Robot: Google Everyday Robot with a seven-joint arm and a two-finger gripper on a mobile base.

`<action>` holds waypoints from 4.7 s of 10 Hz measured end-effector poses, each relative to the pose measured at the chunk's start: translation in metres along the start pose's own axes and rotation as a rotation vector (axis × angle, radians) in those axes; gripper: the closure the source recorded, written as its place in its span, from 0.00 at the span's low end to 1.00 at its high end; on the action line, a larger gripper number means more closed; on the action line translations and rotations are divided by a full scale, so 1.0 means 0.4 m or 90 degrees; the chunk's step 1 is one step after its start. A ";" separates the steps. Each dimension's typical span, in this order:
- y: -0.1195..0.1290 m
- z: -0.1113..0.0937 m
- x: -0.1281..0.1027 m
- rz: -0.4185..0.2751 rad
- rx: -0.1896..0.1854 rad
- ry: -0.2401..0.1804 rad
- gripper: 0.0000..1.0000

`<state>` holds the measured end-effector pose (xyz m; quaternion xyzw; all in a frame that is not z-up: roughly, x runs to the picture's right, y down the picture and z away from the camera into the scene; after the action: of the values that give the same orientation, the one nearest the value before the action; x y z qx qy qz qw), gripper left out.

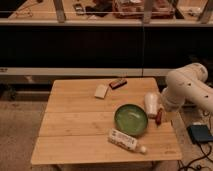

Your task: Wipe the white sponge on the table

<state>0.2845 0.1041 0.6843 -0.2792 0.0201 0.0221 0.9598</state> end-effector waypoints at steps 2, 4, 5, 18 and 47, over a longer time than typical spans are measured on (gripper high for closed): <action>0.000 0.000 0.000 0.000 0.000 0.000 0.35; 0.000 0.000 0.000 0.000 0.000 0.000 0.35; 0.000 0.000 0.000 0.000 0.000 0.000 0.35; 0.001 0.002 0.000 0.000 -0.001 0.000 0.35; -0.407 -0.152 -0.760 -0.966 0.417 -0.103 0.35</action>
<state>-0.0119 -0.0754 0.7357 0.0795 -0.2373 -0.6184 0.7449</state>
